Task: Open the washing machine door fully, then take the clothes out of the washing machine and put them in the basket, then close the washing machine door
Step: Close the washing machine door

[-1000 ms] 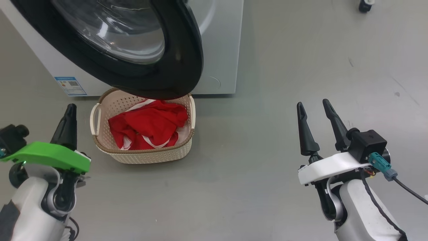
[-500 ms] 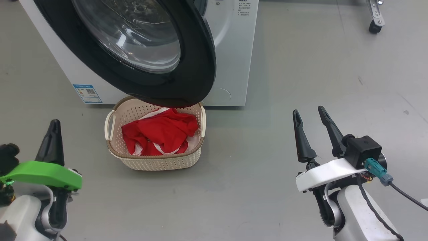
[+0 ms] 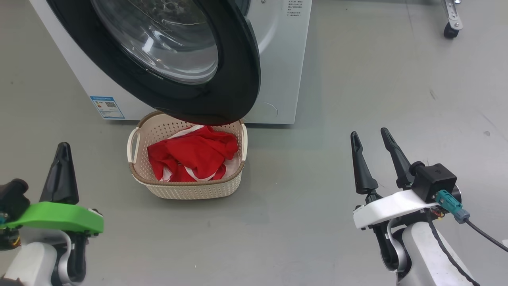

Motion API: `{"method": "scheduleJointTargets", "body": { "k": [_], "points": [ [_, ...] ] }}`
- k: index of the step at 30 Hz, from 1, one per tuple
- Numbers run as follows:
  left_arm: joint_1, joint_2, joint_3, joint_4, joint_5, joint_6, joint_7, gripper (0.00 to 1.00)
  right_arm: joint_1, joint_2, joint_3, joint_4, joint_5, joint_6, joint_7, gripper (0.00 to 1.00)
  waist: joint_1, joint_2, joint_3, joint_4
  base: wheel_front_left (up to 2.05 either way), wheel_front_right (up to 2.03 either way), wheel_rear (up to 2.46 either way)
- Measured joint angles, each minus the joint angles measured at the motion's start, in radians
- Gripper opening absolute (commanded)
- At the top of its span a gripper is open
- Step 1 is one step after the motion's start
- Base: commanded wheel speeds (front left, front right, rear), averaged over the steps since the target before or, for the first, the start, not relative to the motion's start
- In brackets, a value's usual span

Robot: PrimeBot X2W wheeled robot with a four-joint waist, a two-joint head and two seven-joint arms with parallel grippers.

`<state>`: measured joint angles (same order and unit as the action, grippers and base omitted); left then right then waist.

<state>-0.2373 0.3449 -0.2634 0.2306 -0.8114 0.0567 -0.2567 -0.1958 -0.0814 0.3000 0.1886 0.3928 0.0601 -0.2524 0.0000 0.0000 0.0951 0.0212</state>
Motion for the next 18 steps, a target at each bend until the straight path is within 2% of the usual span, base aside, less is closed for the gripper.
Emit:
{"method": "scheduleJointTargets", "body": {
  "k": [8, 9, 11, 12, 13, 18],
  "points": [
    [0.059, -0.044, 0.03, -0.045, 0.086, 0.009, 0.0, 0.0, 0.001, 0.002, -0.003, -0.005, -0.001, 0.0, 0.0, 1.0, 0.0, 0.0, 0.008, 0.007, 0.0, 0.0, 0.0],
    [0.062, -0.049, 0.033, -0.049, 0.094, 0.009, 0.0, 0.09, 0.001, 0.002, -0.003, -0.005, -0.001, 0.0, 0.0, 1.0, 0.0, 0.0, 0.008, 0.008, 0.0, 0.0, 0.0],
    [0.068, -0.057, 0.038, -0.055, 0.107, 0.009, 0.0, 0.58, 0.001, 0.003, -0.003, -0.005, -0.002, 0.0, 0.0, 1.0, 0.0, 0.0, 0.009, 0.009, 0.0, 0.0, 0.0],
    [0.07, -0.058, 0.041, -0.06, 0.121, 0.009, 0.0, 0.96, 0.001, 0.002, -0.003, -0.005, -0.008, 0.001, 0.0, 1.0, 0.0, 0.0, 0.009, 0.01, 0.0, 0.0, 0.0],
    [0.073, -0.059, 0.044, -0.065, 0.134, 0.009, 0.0, 1.0, 0.001, 0.003, -0.003, -0.005, -0.009, 0.001, 0.0, 1.0, 0.0, 0.0, 0.009, 0.01, 0.0, 0.0, 0.0],
    [0.089, -0.076, 0.056, -0.078, 0.166, 0.01, 0.0, 1.0, 0.001, 0.003, -0.003, -0.005, -0.009, 0.007, 0.0, 1.0, 0.0, 0.0, 0.009, 0.011, 0.0, 0.0, 0.0]
  ]
}}
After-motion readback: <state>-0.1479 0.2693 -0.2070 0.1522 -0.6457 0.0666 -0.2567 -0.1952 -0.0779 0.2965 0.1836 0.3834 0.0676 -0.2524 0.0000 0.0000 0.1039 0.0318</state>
